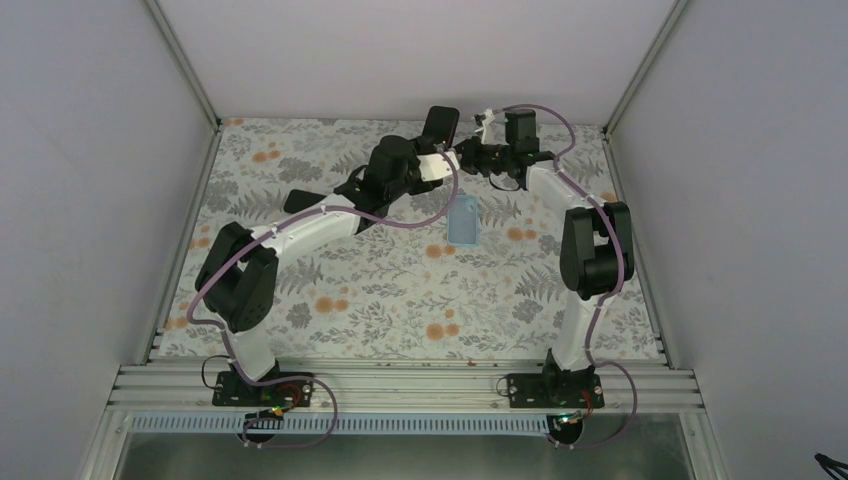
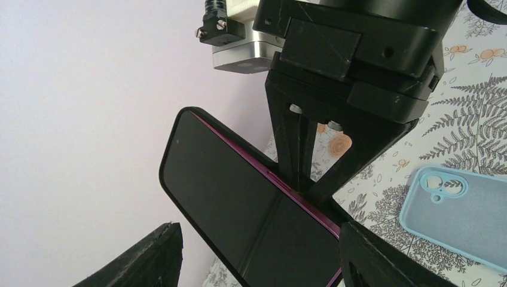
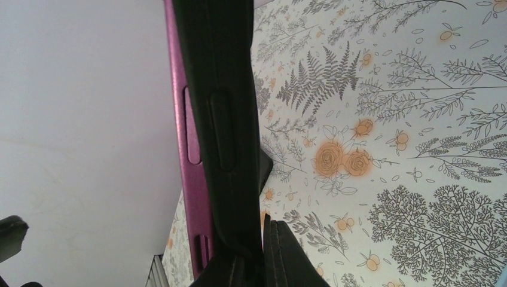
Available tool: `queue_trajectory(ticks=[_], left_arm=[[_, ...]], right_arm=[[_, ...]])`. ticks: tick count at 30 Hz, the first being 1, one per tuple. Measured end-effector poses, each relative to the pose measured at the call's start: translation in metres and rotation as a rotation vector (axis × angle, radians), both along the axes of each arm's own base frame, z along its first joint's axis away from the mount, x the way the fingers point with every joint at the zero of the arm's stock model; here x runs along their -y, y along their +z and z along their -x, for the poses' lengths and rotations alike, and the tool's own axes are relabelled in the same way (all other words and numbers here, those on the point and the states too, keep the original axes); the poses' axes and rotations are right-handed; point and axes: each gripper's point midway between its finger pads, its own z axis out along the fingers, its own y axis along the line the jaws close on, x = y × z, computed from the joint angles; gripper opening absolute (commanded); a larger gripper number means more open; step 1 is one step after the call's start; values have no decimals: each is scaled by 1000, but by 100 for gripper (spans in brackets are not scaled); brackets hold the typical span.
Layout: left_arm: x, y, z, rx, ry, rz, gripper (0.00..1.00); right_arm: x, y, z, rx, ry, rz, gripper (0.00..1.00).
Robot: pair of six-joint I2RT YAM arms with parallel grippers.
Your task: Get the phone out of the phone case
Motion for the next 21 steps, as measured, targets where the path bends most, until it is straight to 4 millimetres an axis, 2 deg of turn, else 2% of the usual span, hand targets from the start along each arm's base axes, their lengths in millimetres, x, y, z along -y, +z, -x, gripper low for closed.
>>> queue_trajectory(ticks=[6,15,21], left_arm=[[1,-1,0,2,-4,-6,66],[8,-25,-1,-30,-11,-41,66],[7,-26,-2,-28,-2,-44,66]], right_arm=[[0,0,0,-2,0,-2,3],[-1,1,1,-6,2,-7,3],[-1,3,0,1,5,-12,3]])
